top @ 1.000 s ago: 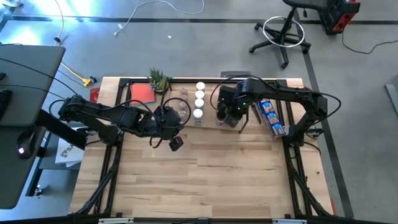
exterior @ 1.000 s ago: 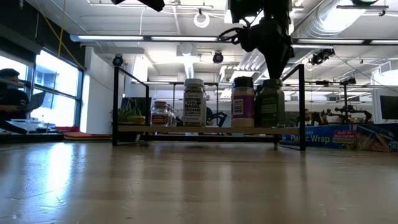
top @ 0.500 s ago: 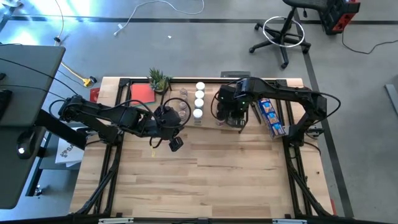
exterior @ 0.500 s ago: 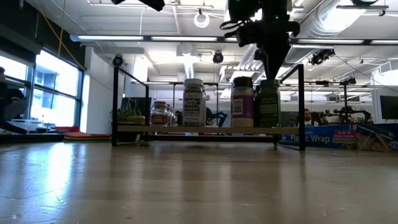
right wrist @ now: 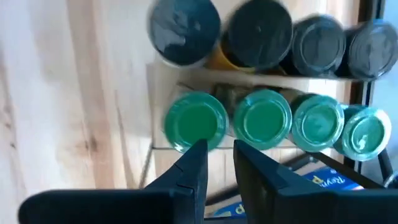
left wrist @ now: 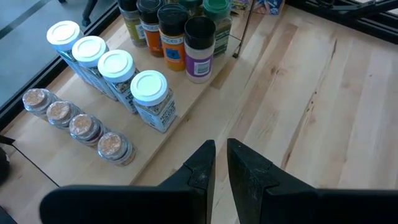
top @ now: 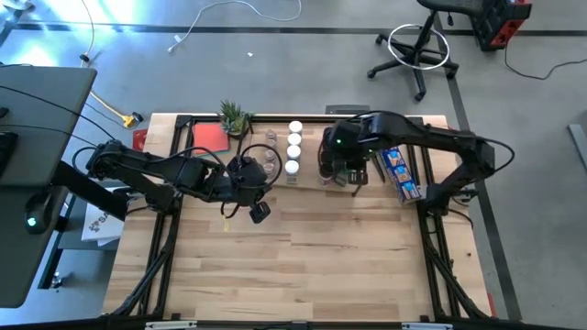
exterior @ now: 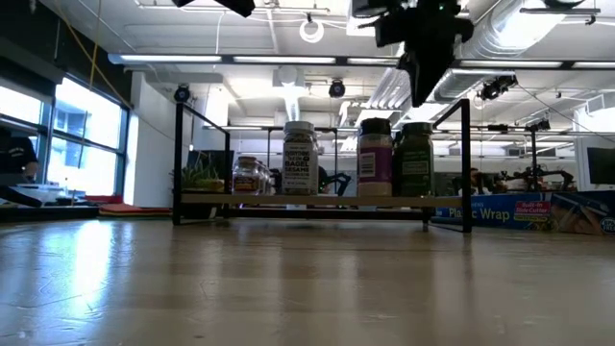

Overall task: Shelf spices
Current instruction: Return to Home Position

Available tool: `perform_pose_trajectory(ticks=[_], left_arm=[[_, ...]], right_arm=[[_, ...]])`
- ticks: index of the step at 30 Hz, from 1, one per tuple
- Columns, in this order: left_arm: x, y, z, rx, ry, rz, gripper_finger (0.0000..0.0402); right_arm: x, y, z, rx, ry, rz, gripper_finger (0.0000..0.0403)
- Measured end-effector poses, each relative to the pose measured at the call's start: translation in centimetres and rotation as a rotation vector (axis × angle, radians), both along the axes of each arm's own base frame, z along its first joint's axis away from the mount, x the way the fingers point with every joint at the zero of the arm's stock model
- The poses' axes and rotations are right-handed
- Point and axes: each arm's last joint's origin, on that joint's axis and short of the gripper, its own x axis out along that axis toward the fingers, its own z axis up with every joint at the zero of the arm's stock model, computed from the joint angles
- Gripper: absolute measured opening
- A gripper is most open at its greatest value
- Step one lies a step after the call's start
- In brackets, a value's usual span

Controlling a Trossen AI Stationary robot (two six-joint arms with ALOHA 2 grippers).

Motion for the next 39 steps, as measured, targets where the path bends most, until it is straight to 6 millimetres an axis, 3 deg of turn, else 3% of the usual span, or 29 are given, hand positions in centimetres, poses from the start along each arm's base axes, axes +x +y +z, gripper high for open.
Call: perform_pose_trajectory(ticks=[6, 10, 14, 20, 24, 28, 31, 33, 35, 39], left_arm=[[-0.2, 0.1, 0.3, -0.018, -0.017, 0.009, 0.0036], [-1.6, 0.4, 2.2, -0.058, -0.100, -0.064, 0.0030], [-5.2, 1.9, 5.1, -0.056, -0.202, -0.094, 0.0012], [-13.9, 4.7, 8.8, -0.041, -0.444, -0.047, 0.0002], [-19.5, 5.9, 7.9, -0.024, -0.549, 0.014, 0.0001], [-24.7, 7.0, 5.8, 0.108, -0.530, 0.106, 0.0003], [-27.3, 7.7, 4.7, 0.034, -0.644, 0.267, 0.0003], [-28.2, 7.9, 3.7, 0.039, -0.696, 0.343, 0.0003], [-28.1, 7.9, 2.8, 0.098, -0.698, 0.299, 0.0003], [-26.2, 7.4, 0.8, 0.165, -0.752, 0.130, 0.0003]], right_arm=[[-2.2, 2.0, 3.4, 0.014, -0.182, -0.122, 0.0071], [-4.9, 3.6, 6.6, 0.038, -0.384, -0.269, 0.0071], [-9.0, 5.2, 9.3, 0.050, -0.627, -0.343, 0.0071], [-15.9, 6.4, 8.7, 0.213, -0.824, -0.375, 0.0071], [-19.7, 6.8, 7.3, 0.352, -0.969, -0.409, 0.0071], [-23.1, 6.8, 6.0, 0.415, -1.040, -0.476, 0.0071], [-24.9, 6.8, 5.0, 0.411, -1.058, -0.464, 0.0071], [-25.6, 6.8, 4.6, 0.454, -1.091, -0.499, 0.0071], [-26.0, 6.9, 4.5, 0.481, -1.127, -0.498, 0.0071], [-26.2, 6.9, 4.7, 0.439, -1.186, -0.373, 0.0071]])
